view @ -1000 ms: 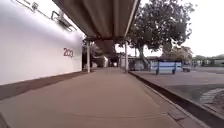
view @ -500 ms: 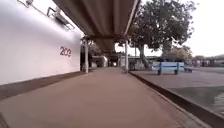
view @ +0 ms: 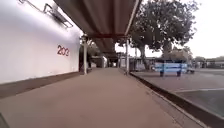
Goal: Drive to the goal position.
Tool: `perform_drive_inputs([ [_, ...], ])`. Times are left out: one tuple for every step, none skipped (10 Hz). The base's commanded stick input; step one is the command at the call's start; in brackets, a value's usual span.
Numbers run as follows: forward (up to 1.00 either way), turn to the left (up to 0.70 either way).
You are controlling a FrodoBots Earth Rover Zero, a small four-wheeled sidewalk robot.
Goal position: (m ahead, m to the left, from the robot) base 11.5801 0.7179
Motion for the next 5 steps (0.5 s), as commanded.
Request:
perform_drive_inputs([
  [0.7,0.0],
  [0.7,0.0],
  [0.7,0.0],
  [0.7,0.0],
  [0.7,0.0],
])
